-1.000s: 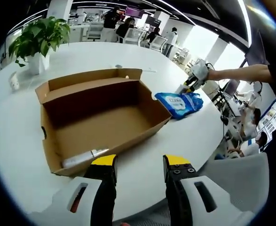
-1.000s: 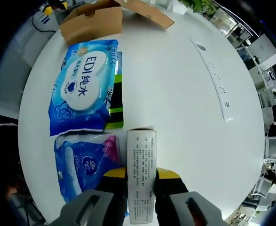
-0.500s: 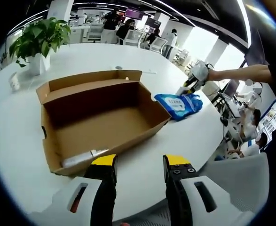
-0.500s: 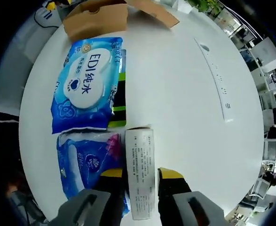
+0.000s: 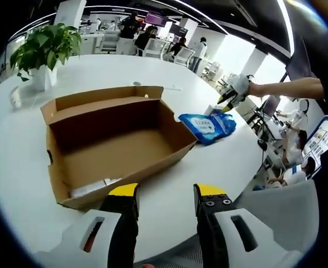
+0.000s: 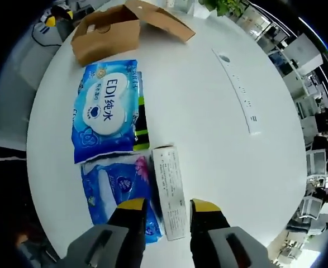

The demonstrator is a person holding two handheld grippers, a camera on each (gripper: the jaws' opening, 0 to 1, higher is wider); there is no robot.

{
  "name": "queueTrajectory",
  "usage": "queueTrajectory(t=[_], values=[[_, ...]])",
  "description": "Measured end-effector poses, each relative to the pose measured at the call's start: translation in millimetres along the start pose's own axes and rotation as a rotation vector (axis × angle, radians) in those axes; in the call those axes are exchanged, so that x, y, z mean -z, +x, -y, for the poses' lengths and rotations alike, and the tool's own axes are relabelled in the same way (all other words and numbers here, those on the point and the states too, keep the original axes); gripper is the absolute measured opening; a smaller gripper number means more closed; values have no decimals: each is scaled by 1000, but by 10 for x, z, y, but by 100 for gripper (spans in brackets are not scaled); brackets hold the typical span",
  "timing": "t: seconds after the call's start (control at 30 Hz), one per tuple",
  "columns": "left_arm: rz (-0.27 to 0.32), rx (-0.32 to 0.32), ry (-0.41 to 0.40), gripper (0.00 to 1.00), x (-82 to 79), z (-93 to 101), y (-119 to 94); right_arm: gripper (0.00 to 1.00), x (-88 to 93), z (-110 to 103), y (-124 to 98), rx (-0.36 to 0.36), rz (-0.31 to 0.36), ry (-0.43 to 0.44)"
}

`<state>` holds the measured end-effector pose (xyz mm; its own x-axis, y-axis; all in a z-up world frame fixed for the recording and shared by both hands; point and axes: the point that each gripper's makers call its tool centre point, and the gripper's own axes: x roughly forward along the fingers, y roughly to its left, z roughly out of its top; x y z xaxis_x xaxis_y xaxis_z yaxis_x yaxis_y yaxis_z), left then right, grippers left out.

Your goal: Operate the shoe box by opening the lid, removing the specified soft item, and placing it in the target area until the item is outside and the box remains undamaged.

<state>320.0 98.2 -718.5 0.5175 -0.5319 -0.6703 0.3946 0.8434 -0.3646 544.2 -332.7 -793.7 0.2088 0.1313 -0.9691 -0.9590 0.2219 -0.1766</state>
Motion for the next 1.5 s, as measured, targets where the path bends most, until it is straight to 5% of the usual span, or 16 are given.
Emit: queueTrajectory(t=[0.3, 0.47, 0.53, 0.83, 1.17, 1.5], values=[[24, 12, 16, 39, -56, 32, -106, 26, -273, -105, -211, 31, 167, 328], [34, 25, 32, 39, -91, 25, -145, 28, -620, -188, -434, 27, 361, 558], [39, 29, 37, 39, -108, 16, -158, 31, -705, -221, -484, 35, 401, 587], [59, 42, 45, 39, -116, -41, -270, 35, -1169, -609, -649, 18, 503, 614], [86, 33, 40, 39, -94, -177, -473, 36, -1625, -812, -729, -5, 589, 588], [87, 25, 39, 39, 24, -342, -652, 38, -2345, -1235, -762, -51, 682, 550]])
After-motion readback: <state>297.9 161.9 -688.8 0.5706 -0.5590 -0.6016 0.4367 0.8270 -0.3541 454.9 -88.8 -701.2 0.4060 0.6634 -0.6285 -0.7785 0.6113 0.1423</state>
